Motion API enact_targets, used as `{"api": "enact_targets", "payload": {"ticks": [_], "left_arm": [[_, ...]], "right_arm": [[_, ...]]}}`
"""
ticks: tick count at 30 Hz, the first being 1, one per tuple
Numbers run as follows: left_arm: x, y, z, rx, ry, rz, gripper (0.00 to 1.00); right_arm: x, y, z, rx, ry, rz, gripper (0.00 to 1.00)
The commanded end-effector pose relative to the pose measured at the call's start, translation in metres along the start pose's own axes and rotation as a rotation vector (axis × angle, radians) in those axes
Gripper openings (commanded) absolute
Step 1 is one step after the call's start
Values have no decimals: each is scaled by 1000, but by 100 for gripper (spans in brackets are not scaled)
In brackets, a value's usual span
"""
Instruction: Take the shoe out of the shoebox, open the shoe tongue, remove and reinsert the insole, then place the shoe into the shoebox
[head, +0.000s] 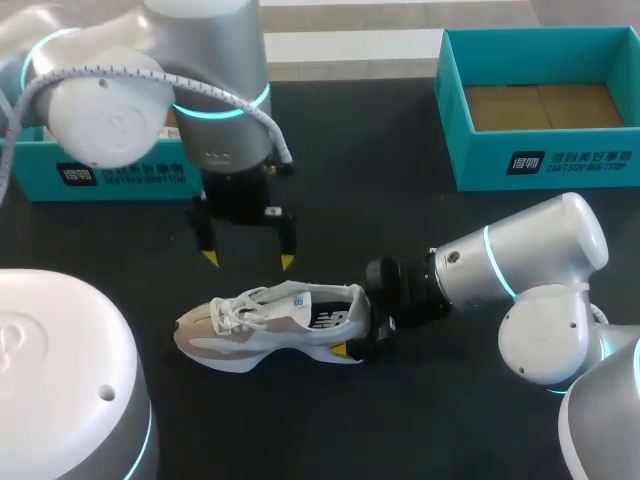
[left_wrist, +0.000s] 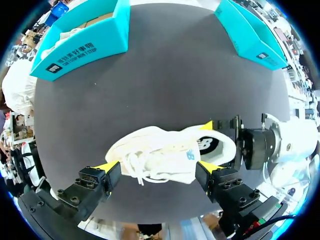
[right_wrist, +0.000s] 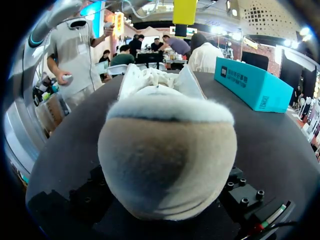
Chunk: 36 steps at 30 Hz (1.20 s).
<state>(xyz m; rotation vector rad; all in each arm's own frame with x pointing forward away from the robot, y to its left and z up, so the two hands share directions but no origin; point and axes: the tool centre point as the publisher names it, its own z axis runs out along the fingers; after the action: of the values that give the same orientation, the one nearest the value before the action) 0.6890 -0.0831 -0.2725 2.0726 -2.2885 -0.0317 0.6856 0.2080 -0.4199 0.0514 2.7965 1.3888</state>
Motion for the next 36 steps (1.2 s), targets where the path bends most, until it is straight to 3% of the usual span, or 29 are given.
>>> {"api": "enact_targets", "payload": {"ticks": [1, 7, 15, 36], "left_arm": [[23, 2, 25, -27, -14, 8, 100], [39, 14, 30, -48, -7, 16, 100], [55, 23, 42, -21, -55, 22, 100], [51, 10, 88, 71, -201, -96, 100]], "right_arm": [[3, -1, 3, 1, -3, -1, 0], [3, -1, 3, 1, -3, -1, 0], [3, -1, 3, 1, -3, -1, 0], [3, -1, 3, 1, -3, -1, 0]]}}
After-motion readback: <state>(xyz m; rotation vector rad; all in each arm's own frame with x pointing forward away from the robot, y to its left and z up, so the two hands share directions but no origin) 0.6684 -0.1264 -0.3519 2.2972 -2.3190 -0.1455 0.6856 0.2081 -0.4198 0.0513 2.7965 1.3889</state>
